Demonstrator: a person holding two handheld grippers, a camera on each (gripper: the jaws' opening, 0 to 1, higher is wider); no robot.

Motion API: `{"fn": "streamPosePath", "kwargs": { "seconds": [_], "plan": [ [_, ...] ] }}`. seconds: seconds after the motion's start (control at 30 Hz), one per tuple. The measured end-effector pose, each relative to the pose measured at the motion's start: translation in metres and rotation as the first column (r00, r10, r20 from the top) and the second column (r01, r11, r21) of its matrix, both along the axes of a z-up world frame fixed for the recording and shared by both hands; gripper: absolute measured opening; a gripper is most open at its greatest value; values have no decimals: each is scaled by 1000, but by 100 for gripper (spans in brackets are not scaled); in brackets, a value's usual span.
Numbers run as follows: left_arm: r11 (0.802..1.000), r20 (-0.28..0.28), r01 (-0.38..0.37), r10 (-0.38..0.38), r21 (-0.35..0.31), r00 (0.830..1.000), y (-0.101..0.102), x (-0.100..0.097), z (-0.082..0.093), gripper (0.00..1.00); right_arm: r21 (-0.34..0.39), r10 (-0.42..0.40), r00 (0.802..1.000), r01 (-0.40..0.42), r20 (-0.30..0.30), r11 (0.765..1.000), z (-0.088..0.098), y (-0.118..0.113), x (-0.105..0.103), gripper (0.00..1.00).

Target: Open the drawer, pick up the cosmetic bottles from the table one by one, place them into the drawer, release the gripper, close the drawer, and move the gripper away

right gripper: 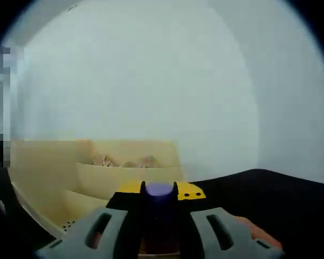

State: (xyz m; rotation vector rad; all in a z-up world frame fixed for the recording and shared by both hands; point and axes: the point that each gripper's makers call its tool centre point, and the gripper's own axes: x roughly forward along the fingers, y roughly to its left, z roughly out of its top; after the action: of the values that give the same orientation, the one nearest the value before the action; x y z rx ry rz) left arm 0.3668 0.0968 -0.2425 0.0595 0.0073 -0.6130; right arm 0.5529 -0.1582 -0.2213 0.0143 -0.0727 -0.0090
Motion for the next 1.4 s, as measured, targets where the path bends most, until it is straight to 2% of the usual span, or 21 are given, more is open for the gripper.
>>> {"fn": "streamPosePath", "kwargs": {
  "seconds": [0.37, 0.53, 0.6, 0.7, 0.83, 0.93, 1.07, 1.13, 1.17, 1.2, 1.23, 1.27, 1.3, 1.4],
  "plan": [
    [1000, -2, 1, -1, 3, 1000, 0, 0, -1, 79, -28, 35, 999, -35, 7, 999, 11, 5, -3, 19],
    [1000, -4, 3, -3, 4, 1000, -1, -1, -2, 79, -27, 61, 998, -61, 5, 998, 12, 7, -5, 28],
    [1000, -4, 2, -2, 4, 1000, -1, -2, -3, 79, -20, 63, 998, -63, 12, 998, 15, 3, -6, 28],
    [1000, -2, 0, 0, -4, 1000, 2, -1, 0, 79, -20, 62, 998, -62, 27, 998, 24, -3, -14, 28],
    [1000, 2, -7, 7, -20, 1000, 5, -2, 2, 79, -15, 71, 997, -70, 45, 997, 43, -16, -8, 31],
    [999, 6, -13, 13, -31, 1000, 9, -2, 5, 79, -7, 117, 992, -116, 39, 993, 54, -17, -13, 35],
    [999, 8, -20, 21, -48, 1000, 12, -2, 6, 79, -8, 210, 977, -210, 40, 978, 62, -6, -38, 37],
    [998, 8, -24, 24, -56, 1000, 16, -3, 7, 79, -9, 282, 958, -282, 49, 959, 64, 7, -57, 46],
    [998, 9, -26, 27, -61, 1000, 18, -3, 8, 79, -11, 334, 941, -334, 50, 942, 66, 14, -66, 50],
    [997, 10, -29, 29, -65, 1000, 17, -3, 9, 79, -6, 345, 938, -345, 35, 939, 64, 15, -70, 55],
    [997, 11, -32, 33, -71, 999, 18, -3, 10, 79, -12, 374, 927, -374, 36, 927, 65, 20, -48, 57],
    [997, 10, -33, 34, -73, 999, 19, -4, 10, 79, -23, 405, 914, -404, 40, 914, 66, 24, -49, 59],
    [997, 10, -37, 38, -75, 999, 20, -4, 10, 79, -30, 427, 904, -426, 34, 904, 64, 31, -65, 61],
    [996, 6, -48, 49, -80, 999, 22, -4, 9, 79, -43, 484, 875, -483, 16, 874, 58, 42, -93, 64]
  ]
}}
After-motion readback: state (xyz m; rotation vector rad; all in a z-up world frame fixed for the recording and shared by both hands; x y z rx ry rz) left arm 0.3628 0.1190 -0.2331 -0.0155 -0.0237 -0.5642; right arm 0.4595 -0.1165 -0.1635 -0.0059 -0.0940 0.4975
